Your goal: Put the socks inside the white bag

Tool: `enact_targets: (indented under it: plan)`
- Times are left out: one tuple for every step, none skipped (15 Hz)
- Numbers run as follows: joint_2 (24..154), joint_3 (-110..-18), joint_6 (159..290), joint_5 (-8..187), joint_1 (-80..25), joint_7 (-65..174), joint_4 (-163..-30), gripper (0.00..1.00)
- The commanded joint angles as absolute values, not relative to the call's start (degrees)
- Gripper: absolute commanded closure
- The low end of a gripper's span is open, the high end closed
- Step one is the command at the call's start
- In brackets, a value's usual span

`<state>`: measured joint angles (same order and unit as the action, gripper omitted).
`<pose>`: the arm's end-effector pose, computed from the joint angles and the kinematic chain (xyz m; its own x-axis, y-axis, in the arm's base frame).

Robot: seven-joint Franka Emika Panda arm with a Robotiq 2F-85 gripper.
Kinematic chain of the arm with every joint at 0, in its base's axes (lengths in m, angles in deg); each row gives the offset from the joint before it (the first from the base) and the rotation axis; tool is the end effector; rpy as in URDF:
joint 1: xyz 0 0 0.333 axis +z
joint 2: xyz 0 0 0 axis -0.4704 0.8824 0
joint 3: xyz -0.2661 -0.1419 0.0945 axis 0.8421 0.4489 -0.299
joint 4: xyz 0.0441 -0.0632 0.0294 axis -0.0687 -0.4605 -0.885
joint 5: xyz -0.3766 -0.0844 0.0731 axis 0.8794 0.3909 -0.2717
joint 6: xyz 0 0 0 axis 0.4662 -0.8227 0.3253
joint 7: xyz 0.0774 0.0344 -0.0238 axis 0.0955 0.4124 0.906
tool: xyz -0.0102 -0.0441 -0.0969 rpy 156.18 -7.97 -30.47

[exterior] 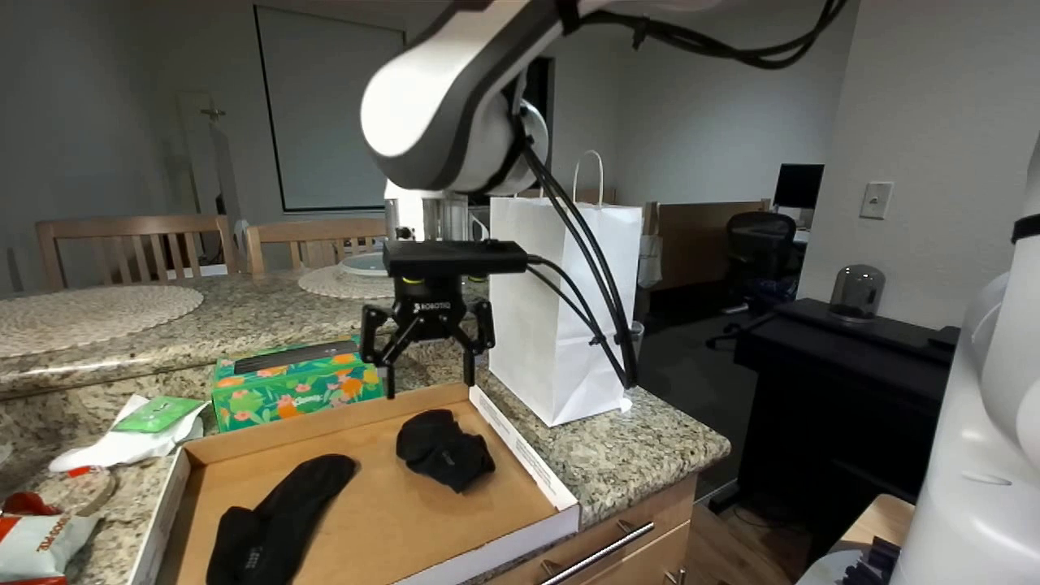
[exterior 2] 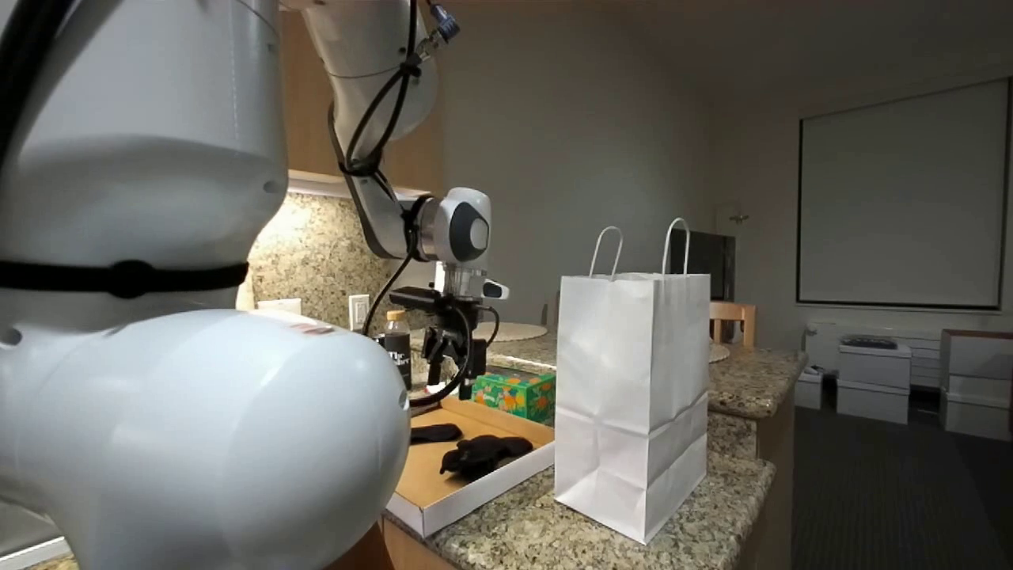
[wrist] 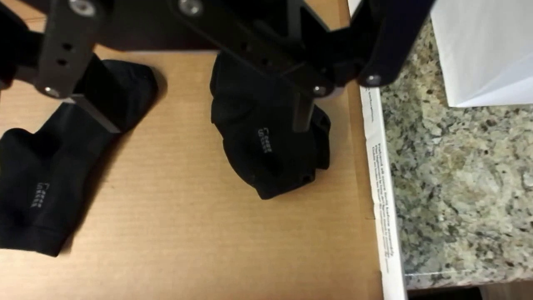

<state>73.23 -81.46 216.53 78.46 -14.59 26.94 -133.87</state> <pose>0.4560 0.2364 0.3511 0.9783 -0.1713 -0.1167 -0.1789 -0.9822 -0.0579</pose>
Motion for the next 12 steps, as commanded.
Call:
enact_targets:
  plan:
    - [77.13, -80.78, 223.92, 76.86, -14.87, 26.09, -135.42, 0.0]
    - [78.27, -80.45, 225.26, 76.89, -14.81, 26.3, -135.51, 0.0]
    - [79.61, -80.09, 226.32, 77.43, -14.67, 26.21, -135.64, 0.0]
    - [80.78, -79.76, 227.03, 77.54, -14.54, 26.22, -135.59, 0.0]
    - [82.25, -79.39, 227.3, 77.96, -14.36, 25.87, -135.43, 0.0]
    - [83.21, -79.11, 227.75, 78.09, -14.19, 25.83, -135.38, 0.0]
    - [84.4, -78.89, 227.97, 78.27, -13.97, 25.79, -135.23, 0.0]
    - [85.42, -78.61, 228.53, 78.47, -13.7, 25.47, -135.17, 0.0]
    - [86.29, -78.36, 229.01, 78.2, -13.48, 24.99, -135.16, 0.0]
    - [87.07, -78.19, 229.32, 78.13, -13.31, 25.15, -135.14, 0.0]
    - [87.63, -77.99, 230.07, 78.02, -13.15, 24.81, -135.33, 0.25]
    - [88.11, -77.74, 230.76, 78.48, -12.94, 24.77, -135.46, 0.26]
